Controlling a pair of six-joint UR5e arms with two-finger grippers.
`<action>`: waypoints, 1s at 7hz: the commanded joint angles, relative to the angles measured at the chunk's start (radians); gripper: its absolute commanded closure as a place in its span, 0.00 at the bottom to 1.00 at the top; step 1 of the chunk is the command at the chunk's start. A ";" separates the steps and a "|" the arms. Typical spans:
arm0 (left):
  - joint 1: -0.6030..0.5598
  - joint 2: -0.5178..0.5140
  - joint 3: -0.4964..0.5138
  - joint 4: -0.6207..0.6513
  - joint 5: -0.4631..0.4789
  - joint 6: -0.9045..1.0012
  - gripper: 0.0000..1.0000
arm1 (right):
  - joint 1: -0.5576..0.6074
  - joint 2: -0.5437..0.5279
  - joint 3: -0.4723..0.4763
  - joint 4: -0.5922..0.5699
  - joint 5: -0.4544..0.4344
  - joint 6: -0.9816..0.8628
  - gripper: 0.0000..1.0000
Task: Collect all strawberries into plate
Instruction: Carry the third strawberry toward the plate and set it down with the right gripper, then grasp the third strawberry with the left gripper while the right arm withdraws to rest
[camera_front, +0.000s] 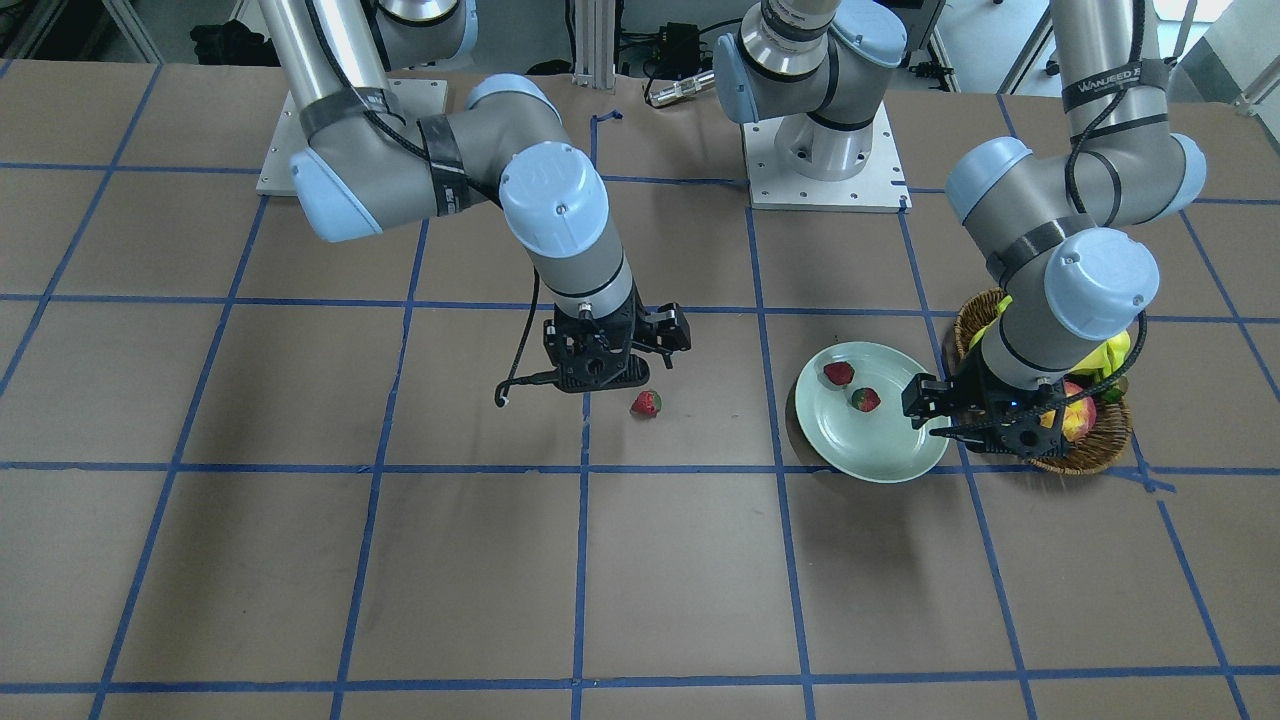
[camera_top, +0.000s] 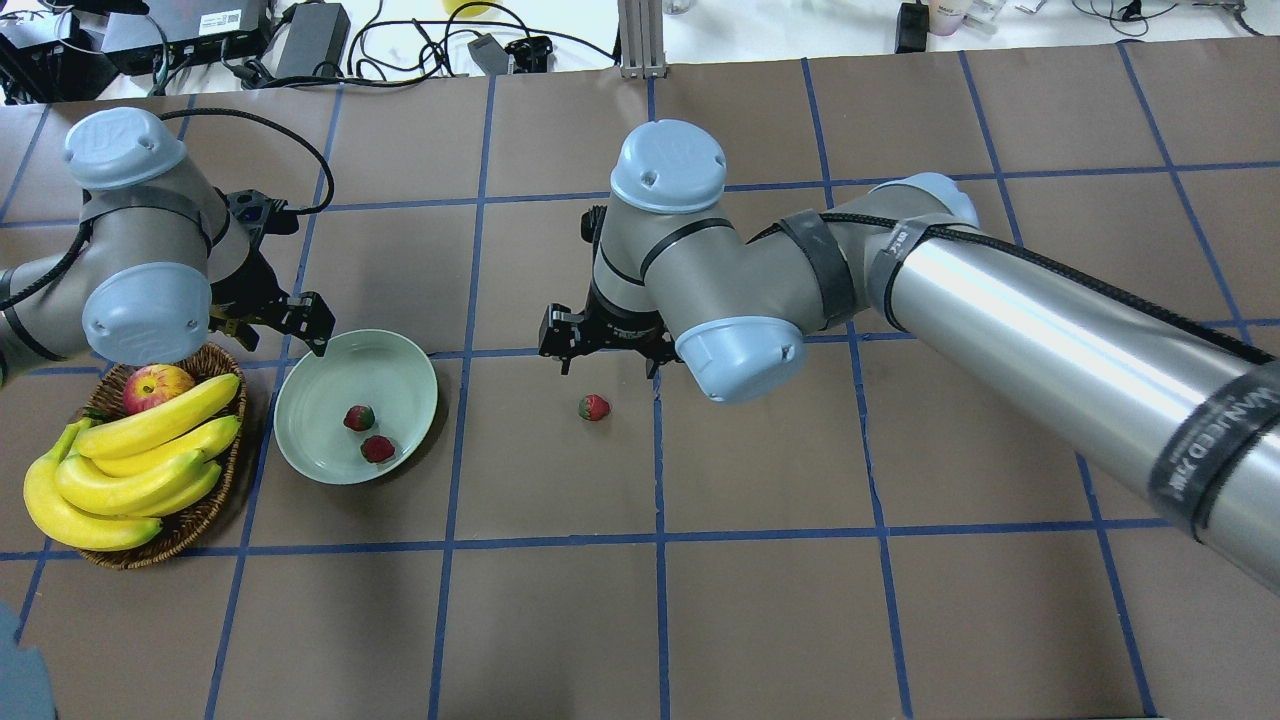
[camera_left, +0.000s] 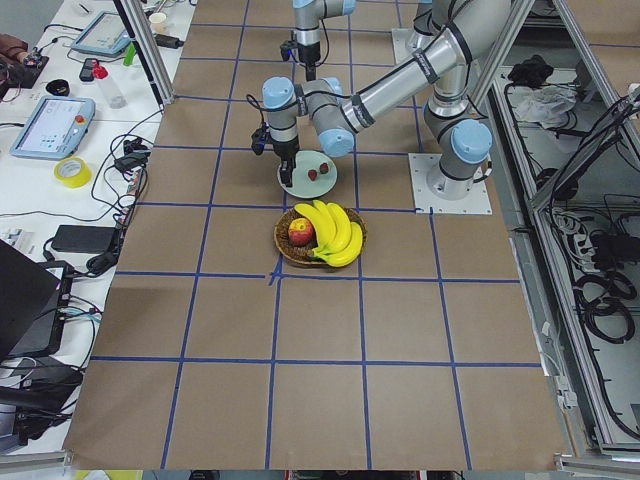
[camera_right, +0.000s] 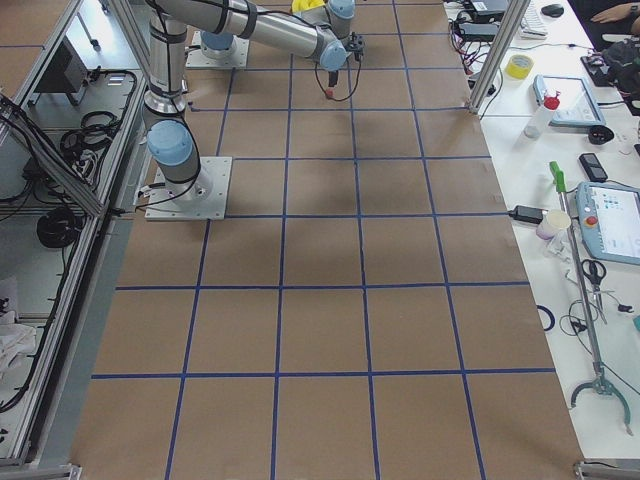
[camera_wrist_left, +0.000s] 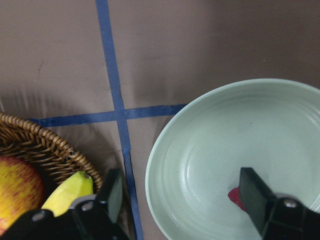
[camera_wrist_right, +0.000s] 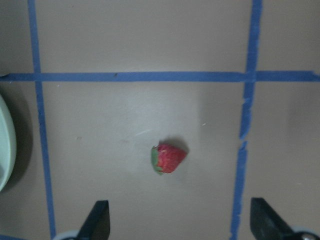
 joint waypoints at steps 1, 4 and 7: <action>-0.110 0.015 0.002 0.008 -0.052 -0.040 0.18 | -0.063 -0.159 -0.031 0.201 -0.154 -0.057 0.00; -0.354 -0.020 0.013 0.072 -0.089 -0.421 0.18 | -0.216 -0.264 -0.178 0.429 -0.205 -0.265 0.00; -0.543 -0.114 0.012 0.133 -0.158 -0.658 0.18 | -0.296 -0.272 -0.287 0.579 -0.207 -0.339 0.00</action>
